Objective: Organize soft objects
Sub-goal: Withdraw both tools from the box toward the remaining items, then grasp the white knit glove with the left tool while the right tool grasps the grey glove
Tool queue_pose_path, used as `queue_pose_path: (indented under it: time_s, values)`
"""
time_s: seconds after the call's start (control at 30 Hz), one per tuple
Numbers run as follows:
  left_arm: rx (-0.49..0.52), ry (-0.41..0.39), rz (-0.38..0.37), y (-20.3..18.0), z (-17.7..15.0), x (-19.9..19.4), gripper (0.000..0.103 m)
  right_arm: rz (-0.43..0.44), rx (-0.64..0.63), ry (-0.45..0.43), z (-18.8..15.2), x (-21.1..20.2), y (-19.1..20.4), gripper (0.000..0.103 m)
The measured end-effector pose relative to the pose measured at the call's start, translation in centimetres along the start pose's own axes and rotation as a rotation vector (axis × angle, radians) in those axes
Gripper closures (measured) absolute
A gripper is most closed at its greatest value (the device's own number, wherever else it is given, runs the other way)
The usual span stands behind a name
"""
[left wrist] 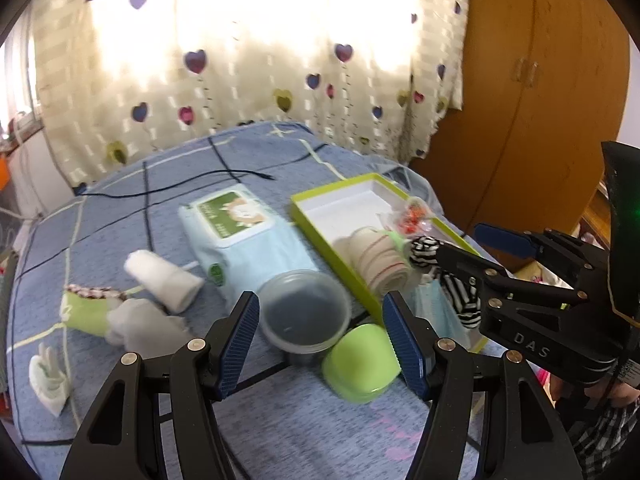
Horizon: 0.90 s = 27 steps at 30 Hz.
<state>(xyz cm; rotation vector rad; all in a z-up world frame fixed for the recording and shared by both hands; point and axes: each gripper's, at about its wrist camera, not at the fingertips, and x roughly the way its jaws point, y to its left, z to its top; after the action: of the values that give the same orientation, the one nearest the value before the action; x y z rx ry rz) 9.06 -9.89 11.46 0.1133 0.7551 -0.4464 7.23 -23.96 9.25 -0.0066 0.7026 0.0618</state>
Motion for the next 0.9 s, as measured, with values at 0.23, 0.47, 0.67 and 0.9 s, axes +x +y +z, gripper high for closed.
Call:
queue_pose_path:
  time_s: [0.23, 0.47, 0.67, 0.9]
  values:
    - [-0.041, -0.030, 0.048, 2.4, -1.5, -1.9, 0.039, 0.048, -0.020, -0.015, 0.1, 0.2, 2.6, 0.053]
    - [-0.132, -0.037, 0.107, 6.8, -3.9, -3.6, 0.039, 0.113, -0.070, -0.033, 0.6, 0.2, 6.2, 0.053]
    - [-0.211, -0.033, 0.168, 10.6, -5.2, -4.6, 0.039, 0.172, -0.108, -0.036, 1.0, 1.1, 9.4, 0.053]
    - [-0.264, -0.039, 0.212, 13.4, -6.1, -5.4, 0.039, 0.217, -0.167, -0.011, 0.9, 2.3, 12.9, 0.053]
